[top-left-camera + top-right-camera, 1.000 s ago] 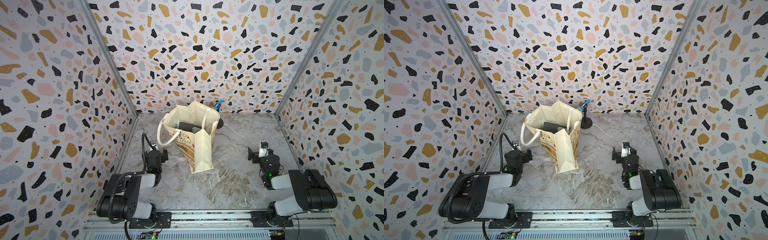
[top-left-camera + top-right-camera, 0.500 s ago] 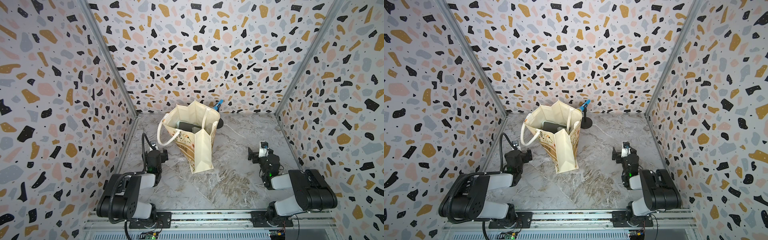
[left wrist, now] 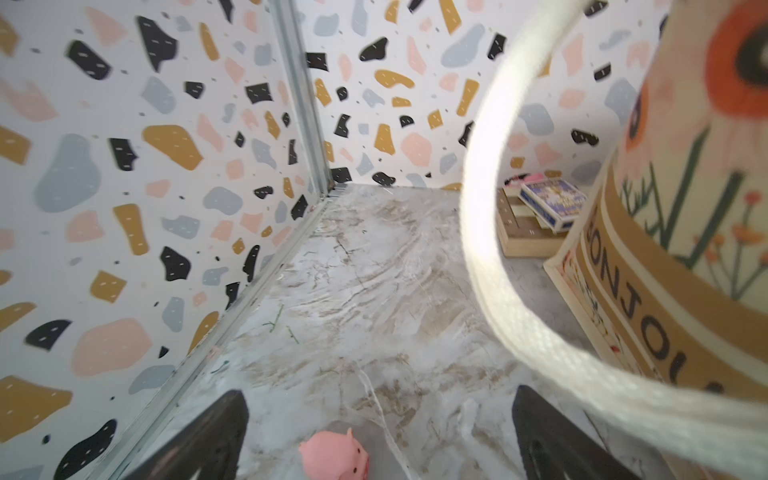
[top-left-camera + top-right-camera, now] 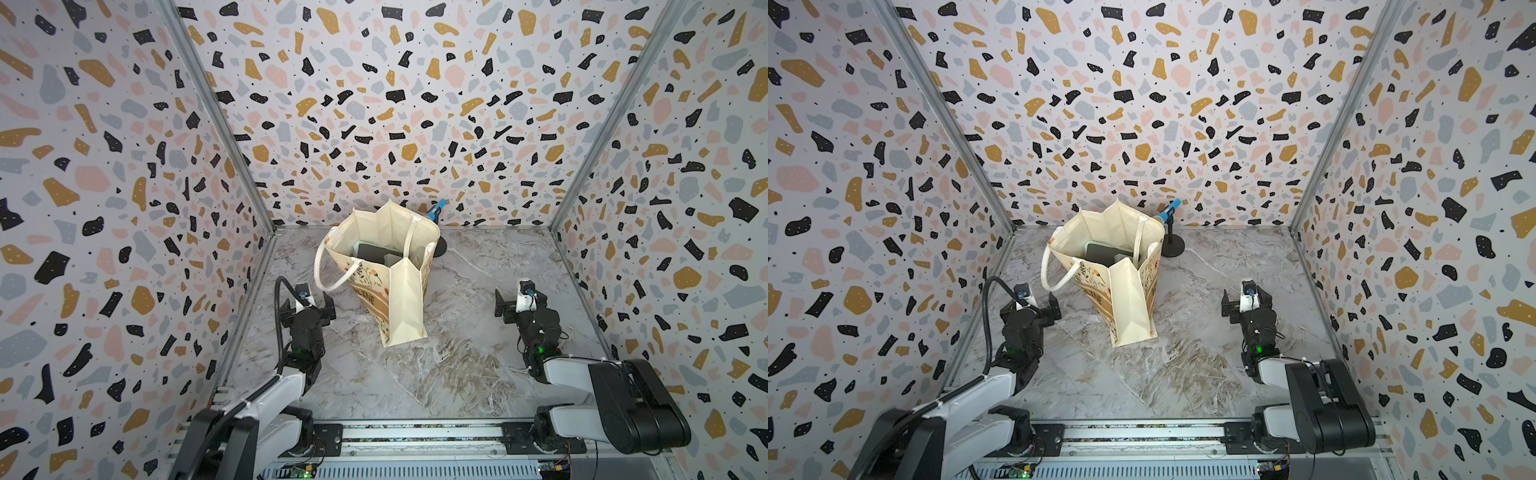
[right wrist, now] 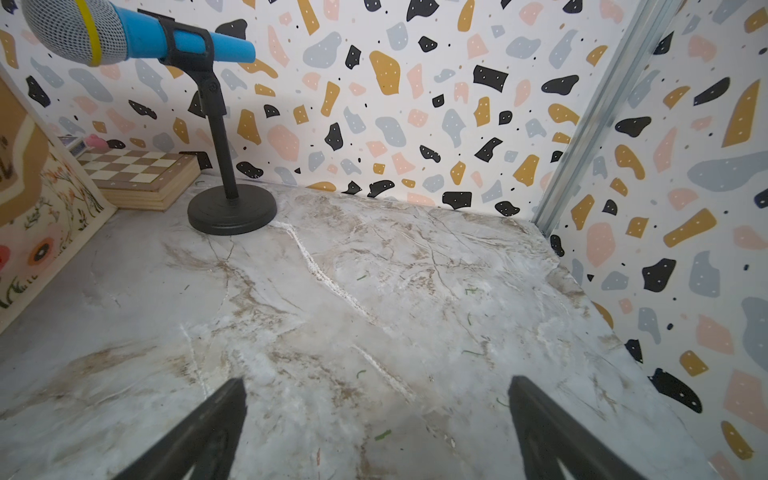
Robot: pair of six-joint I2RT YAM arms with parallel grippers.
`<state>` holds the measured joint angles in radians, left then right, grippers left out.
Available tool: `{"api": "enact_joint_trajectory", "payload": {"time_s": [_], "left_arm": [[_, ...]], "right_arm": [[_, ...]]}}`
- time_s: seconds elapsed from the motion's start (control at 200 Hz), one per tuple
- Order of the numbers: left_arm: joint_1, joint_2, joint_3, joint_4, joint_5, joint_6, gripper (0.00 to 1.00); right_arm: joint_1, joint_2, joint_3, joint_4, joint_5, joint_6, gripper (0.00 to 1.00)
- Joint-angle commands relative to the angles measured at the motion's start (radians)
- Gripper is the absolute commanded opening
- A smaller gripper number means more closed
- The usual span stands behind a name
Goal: Take out the pencil case from the canvas bag
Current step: Pick up the canvas bag from the center of the board.
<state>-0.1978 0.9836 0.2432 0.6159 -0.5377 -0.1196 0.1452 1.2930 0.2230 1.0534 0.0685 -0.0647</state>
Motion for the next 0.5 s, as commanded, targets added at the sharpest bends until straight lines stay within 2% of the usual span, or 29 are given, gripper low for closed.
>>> {"api": "enact_joint_trajectory", "payload": {"time_s": [0.0, 0.1, 0.17, 0.205, 0.27, 0.31, 0.36, 0.4, 0.496], "left_arm": [[-0.003, -0.089, 0.058, -0.265, -0.178, -0.176, 0.99], [-0.006, -0.118, 0.139, -0.479, -0.27, -0.302, 0.99], [-0.006, -0.106, 0.233, -0.74, -0.373, -0.527, 0.99], [-0.006, -0.092, 0.277, -0.856, -0.408, -0.596, 0.99], [-0.005, -0.078, 0.321, -0.937, -0.428, -0.626, 0.99], [-0.006, -0.085, 0.323, -0.93, -0.421, -0.619, 0.99], [-0.005, -0.104, 0.325, -0.934, -0.404, -0.612, 0.99], [-0.006, -0.115, 0.335, -0.969, -0.391, -0.636, 0.99], [-0.006, -0.12, 0.365, -1.039, -0.387, -0.666, 0.99]], "right_arm": [[0.014, -0.063, 0.045, -0.095, -0.001, -0.029, 0.99], [0.012, -0.128, 0.035, -0.079, 0.016, 0.067, 0.99], [0.008, -0.165, 0.036, -0.088, 0.029, 0.134, 0.99], [0.003, -0.18, 0.046, -0.11, 0.041, 0.176, 0.99], [-0.006, -0.2, 0.08, -0.199, 0.121, 0.331, 0.99], [-0.011, -0.203, 0.132, -0.334, 0.206, 0.458, 0.99], [-0.029, -0.187, 0.214, -0.526, 0.249, 0.586, 1.0], [-0.043, -0.174, 0.252, -0.583, 0.226, 0.608, 1.0], [-0.053, -0.187, 0.247, -0.549, 0.12, 0.629, 0.99]]}}
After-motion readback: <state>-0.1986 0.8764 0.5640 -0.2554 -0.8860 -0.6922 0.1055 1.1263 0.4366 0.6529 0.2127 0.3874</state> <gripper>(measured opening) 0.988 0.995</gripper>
